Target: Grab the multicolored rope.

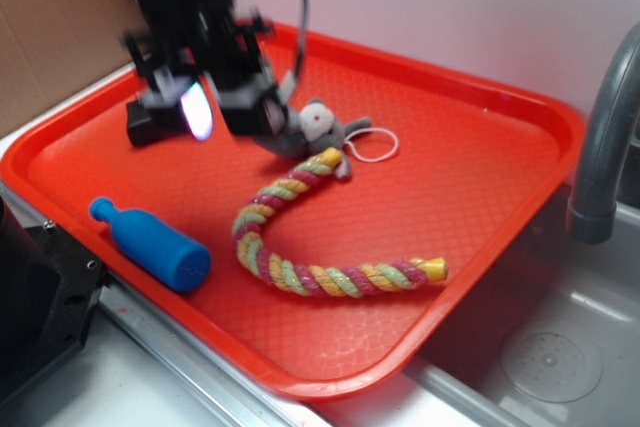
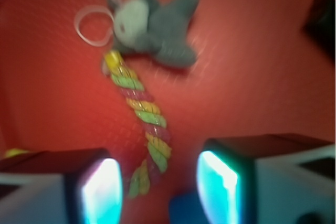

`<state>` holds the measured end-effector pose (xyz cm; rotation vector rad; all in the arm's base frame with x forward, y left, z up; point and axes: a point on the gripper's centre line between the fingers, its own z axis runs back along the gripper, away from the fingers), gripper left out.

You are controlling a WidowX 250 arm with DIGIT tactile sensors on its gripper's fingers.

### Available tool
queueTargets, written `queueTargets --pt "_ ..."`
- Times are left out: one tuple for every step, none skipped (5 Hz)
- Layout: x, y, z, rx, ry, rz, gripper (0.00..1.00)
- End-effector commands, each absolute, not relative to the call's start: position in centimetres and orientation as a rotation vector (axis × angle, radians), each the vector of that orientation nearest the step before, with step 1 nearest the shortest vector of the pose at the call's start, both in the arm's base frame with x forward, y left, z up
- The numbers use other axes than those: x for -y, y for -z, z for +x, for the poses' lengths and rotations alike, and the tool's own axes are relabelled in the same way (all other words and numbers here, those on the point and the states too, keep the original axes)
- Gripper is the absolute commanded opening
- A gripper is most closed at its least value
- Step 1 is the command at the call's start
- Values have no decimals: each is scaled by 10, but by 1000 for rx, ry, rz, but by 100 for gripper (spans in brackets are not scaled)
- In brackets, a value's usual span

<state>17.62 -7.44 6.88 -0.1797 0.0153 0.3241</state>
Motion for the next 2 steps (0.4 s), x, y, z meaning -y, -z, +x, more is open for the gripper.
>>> queueTargets --pt "92 -32 167 -24 -321 -183 100" --pt "97 -26 158 -44 -309 -184 100"
